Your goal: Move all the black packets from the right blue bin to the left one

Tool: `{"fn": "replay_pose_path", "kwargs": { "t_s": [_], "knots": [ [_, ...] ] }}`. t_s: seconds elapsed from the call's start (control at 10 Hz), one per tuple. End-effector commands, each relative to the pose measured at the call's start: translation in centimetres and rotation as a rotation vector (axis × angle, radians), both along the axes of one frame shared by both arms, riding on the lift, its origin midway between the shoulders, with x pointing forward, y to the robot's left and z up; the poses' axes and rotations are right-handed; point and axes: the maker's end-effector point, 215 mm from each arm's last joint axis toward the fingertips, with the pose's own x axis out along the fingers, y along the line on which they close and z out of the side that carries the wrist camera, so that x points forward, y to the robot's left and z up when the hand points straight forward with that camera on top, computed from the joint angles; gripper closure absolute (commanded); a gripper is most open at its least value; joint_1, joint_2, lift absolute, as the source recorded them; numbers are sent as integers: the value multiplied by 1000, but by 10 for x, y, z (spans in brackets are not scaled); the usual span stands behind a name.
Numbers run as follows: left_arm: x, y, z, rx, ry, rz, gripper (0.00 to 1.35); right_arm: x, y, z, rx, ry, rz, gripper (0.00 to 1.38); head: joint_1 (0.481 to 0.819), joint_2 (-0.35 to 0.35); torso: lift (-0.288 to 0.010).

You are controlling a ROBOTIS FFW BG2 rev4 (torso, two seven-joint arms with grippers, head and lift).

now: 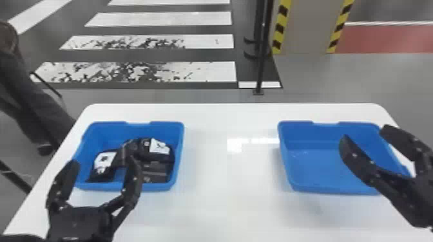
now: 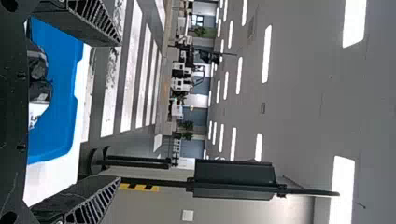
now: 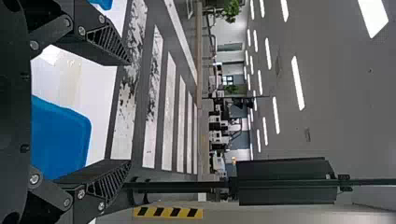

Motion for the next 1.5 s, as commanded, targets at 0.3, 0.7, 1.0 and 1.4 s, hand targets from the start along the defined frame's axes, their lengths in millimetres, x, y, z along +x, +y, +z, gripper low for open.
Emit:
{"fn": "replay_pose_path", "kwargs": {
  "t_s": [0.3, 0.7, 1.0, 1.4],
  "knots": [
    [-22, 19, 2, 94, 8, 47, -2, -31, -14, -36, -26, 86, -35, 314, 695, 44, -140],
    [-20, 9, -1, 59, 29, 31, -2, -31, -14, -40, -17, 90, -31, 315, 695, 34, -140],
    [-19, 8, -1, 43, 28, 28, -2, -32, -13, -41, -14, 92, -24, 317, 695, 26, -140],
    [-19, 7, 0, 37, 30, 27, -2, -32, -12, -40, -12, 90, -22, 317, 695, 26, -140]
  ]
}}
